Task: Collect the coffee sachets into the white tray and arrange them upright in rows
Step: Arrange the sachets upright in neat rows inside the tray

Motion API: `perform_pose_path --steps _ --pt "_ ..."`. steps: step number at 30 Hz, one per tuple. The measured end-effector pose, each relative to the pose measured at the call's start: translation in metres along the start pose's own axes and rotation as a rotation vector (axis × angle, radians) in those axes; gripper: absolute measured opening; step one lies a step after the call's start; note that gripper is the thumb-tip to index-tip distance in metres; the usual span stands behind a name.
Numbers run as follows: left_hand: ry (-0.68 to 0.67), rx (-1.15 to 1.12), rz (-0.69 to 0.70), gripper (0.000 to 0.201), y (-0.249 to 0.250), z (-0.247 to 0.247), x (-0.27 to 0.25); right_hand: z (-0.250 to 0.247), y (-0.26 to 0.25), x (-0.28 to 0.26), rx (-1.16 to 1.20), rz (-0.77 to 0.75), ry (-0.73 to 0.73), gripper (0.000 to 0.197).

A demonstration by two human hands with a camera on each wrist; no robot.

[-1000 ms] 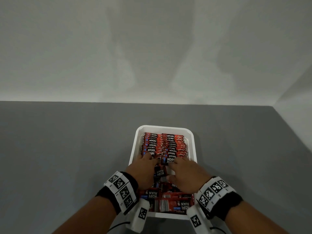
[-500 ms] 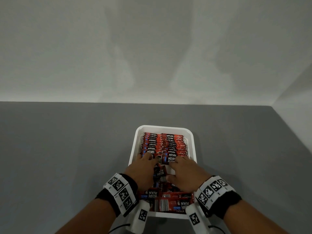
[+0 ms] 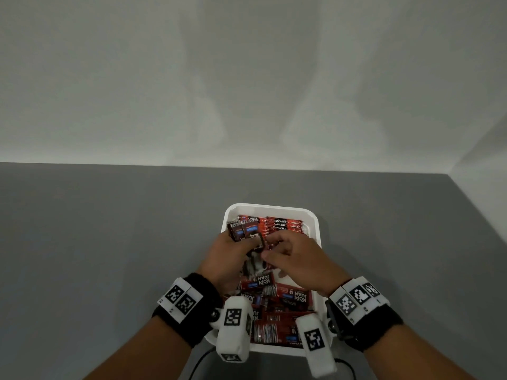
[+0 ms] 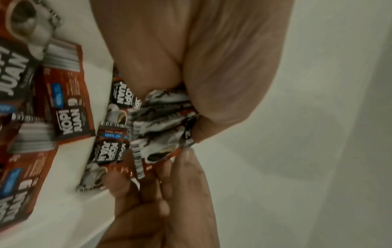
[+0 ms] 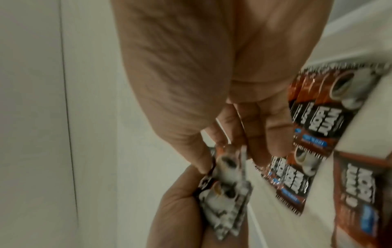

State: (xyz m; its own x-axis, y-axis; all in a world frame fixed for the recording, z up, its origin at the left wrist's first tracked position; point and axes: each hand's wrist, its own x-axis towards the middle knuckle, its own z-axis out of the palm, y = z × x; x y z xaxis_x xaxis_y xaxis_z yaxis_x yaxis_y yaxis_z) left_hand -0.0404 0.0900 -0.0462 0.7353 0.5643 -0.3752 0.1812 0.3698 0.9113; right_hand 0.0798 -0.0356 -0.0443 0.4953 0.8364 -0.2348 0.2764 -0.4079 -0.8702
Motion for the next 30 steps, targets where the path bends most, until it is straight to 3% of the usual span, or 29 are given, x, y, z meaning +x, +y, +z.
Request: perform_pose_path --steps 6,10,14,20,25,30 --pt "0.061 -0.039 0.077 0.016 0.006 0.002 0.000 0.004 -0.004 0.004 0.094 -0.012 0.151 0.022" --pt "0.097 -0.079 0.032 0.018 0.007 -0.002 0.001 -0.004 -0.007 0.005 0.084 -0.022 0.199 0.019" --pt "0.103 -0.049 0.047 0.012 0.006 -0.003 0.000 -0.008 -0.010 0.011 -0.036 -0.043 0.179 0.021" --pt "0.320 -0.054 -0.006 0.014 0.012 -0.023 0.004 -0.012 -0.003 0.034 -0.399 0.006 0.066 0.014" --pt "0.359 -0.108 -0.074 0.036 0.007 -0.028 0.005 0.017 0.000 0.053 -0.565 0.002 -0.085 0.018" --pt "0.326 -0.109 -0.047 0.026 0.006 -0.030 -0.002 0.034 0.007 0.063 -0.658 -0.017 -0.126 0.021"
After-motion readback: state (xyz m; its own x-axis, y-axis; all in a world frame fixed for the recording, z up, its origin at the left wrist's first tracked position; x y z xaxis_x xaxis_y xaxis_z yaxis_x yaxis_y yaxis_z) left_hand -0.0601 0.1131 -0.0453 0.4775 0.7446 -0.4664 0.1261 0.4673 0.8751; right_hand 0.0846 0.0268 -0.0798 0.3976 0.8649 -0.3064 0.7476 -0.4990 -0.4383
